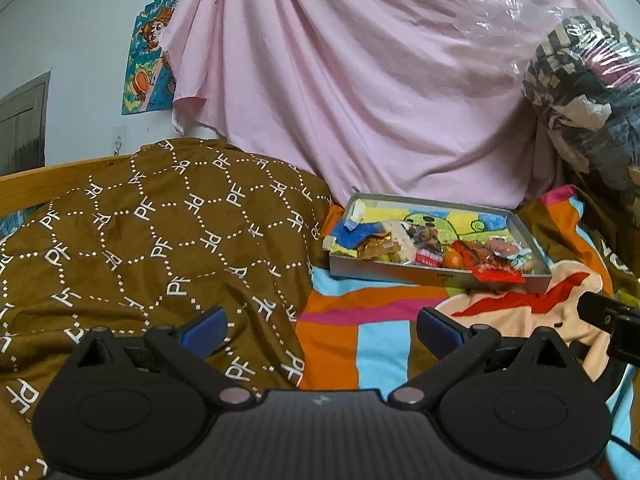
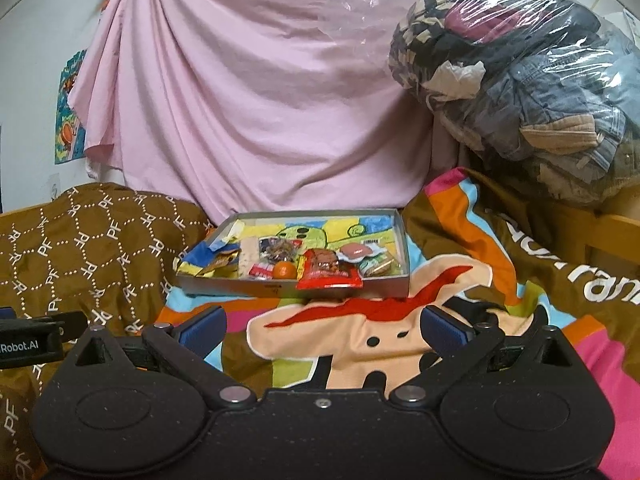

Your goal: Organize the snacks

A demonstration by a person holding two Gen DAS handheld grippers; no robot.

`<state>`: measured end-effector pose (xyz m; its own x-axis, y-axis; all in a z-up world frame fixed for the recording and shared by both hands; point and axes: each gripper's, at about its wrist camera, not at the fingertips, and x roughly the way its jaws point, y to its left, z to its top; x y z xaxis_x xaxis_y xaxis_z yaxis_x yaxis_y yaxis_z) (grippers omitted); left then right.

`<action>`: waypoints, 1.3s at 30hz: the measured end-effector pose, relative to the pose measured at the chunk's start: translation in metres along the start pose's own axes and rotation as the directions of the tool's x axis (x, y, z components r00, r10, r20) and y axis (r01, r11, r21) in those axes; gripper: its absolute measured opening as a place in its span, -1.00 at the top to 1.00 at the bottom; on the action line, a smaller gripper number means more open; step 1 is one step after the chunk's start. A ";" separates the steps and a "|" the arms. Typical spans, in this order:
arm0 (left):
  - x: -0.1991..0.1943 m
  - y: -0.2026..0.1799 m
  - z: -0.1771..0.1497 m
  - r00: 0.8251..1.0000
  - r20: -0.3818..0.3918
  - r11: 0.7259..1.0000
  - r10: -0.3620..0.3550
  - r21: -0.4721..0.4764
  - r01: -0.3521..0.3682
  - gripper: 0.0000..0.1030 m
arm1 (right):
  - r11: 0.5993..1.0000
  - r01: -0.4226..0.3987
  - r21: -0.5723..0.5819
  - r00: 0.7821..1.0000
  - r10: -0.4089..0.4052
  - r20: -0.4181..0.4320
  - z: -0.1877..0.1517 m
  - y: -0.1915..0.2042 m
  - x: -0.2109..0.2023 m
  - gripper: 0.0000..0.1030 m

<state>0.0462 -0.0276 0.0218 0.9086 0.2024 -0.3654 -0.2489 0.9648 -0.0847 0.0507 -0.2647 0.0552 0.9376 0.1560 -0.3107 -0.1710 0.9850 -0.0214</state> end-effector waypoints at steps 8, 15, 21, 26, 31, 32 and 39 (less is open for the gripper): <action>-0.002 0.005 -0.012 1.000 -0.014 1.000 -0.002 0.008 0.002 -0.99 | 1.000 -0.014 -0.020 1.000 0.013 -0.029 -0.008 0.007 0.000 -0.99; -0.002 0.008 -0.017 1.000 -0.027 1.000 0.001 0.005 -0.001 -0.99 | 0.999 -0.025 -0.038 0.999 0.023 -0.049 -0.013 0.012 0.004 -0.99; -0.002 0.009 -0.018 0.999 -0.034 1.000 0.008 0.003 -0.007 -0.99 | 0.998 -0.043 -0.039 0.997 0.040 -0.069 -0.015 0.013 0.005 -0.99; -0.003 0.008 -0.020 0.999 -0.037 1.000 0.008 0.008 -0.008 -0.99 | 0.999 -0.045 -0.029 0.996 0.043 -0.081 -0.015 0.012 0.007 -0.99; -0.002 0.008 -0.022 0.999 -0.044 1.000 0.010 0.016 -0.009 -0.99 | 0.998 -0.047 -0.032 0.995 0.044 -0.088 -0.015 0.013 0.007 -0.99; -0.002 0.008 -0.022 0.999 -0.045 1.000 0.010 0.016 -0.009 -0.99 | 0.998 -0.048 -0.033 0.995 0.044 -0.089 -0.015 0.013 0.007 -0.99; -0.001 0.009 -0.021 0.999 -0.049 1.000 0.014 0.010 -0.013 -0.99 | 0.998 -0.050 -0.043 0.995 0.046 -0.093 -0.016 0.014 0.008 -0.99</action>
<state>0.0356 -0.0232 0.0017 0.8874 0.2073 -0.4117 -0.2579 0.9636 -0.0707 0.0508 -0.2509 0.0373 0.8964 0.1938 -0.3987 -0.2307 0.9719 -0.0464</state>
